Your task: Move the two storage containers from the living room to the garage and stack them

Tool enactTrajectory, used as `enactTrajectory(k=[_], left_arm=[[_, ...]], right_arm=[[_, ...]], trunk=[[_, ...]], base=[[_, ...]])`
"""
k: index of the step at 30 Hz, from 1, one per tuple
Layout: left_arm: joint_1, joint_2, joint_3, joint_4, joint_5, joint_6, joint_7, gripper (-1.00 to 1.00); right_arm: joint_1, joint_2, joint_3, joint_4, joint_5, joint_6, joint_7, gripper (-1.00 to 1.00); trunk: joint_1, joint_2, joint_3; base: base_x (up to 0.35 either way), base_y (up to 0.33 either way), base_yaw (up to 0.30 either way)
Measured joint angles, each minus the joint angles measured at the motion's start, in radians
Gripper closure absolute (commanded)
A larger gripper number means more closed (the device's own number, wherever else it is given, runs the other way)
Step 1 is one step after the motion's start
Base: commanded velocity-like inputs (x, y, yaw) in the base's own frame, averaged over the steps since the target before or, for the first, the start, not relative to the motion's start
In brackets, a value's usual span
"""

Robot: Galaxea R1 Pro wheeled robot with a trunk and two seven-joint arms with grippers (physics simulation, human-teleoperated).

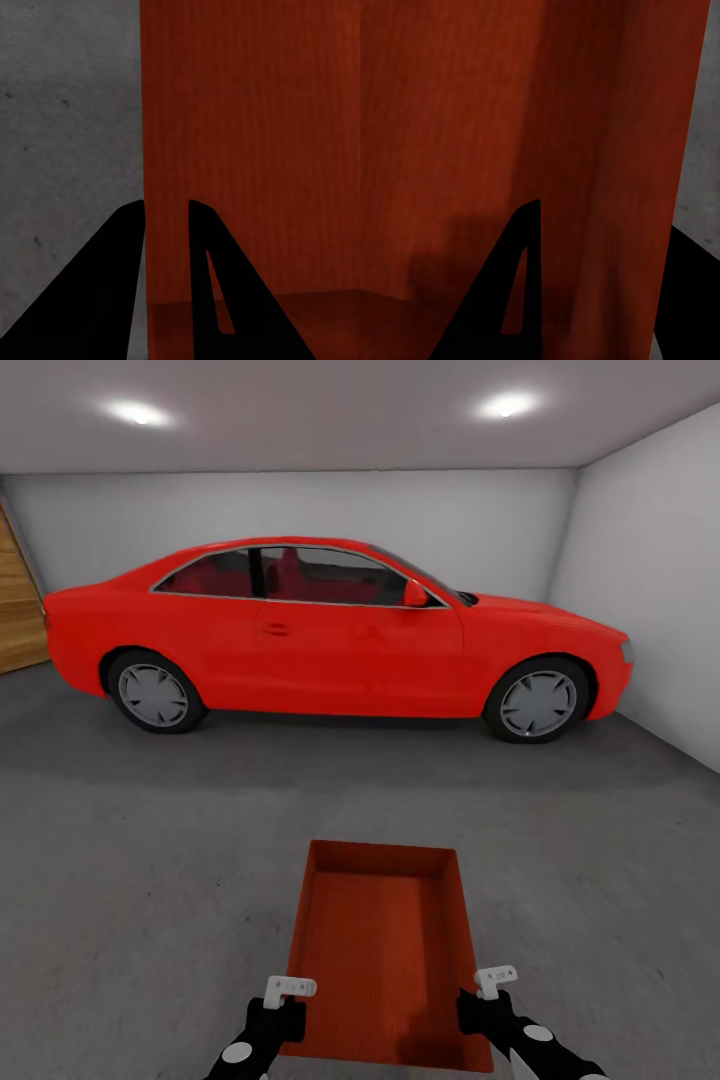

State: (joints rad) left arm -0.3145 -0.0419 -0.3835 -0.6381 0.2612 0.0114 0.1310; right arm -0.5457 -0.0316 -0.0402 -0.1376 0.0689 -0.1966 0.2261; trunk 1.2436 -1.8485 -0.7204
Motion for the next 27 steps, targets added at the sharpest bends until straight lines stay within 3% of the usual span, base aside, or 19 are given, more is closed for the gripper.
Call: enactTrajectory(k=[12,21,27], left_arm=[[0.0,0.012,-0.014,-0.006,0.013,0.0,-0.001,1.0],[0.0,0.011,-0.014,-0.005,0.013,-0.001,0.0,1.0],[0.0,0.011,-0.013,-0.006,0.012,0.001,0.0,1.0]], right_arm=[[0.0,0.007,0.001,-0.001,-0.001,-0.001,-0.008,1.0],[0.0,0.006,0.002,0.0,-0.001,-0.001,-0.008,1.0],[0.0,0.006,0.0,-0.001,-0.001,-0.001,-0.006,1.0]], trunk=[[0.0,0.0,0.0],[0.034,-0.063,-0.028],[0.035,-0.063,-0.028]], base=[[0.0,0.0,0.0],[0.0,0.0,0.0],[0.0,0.0,0.0]])
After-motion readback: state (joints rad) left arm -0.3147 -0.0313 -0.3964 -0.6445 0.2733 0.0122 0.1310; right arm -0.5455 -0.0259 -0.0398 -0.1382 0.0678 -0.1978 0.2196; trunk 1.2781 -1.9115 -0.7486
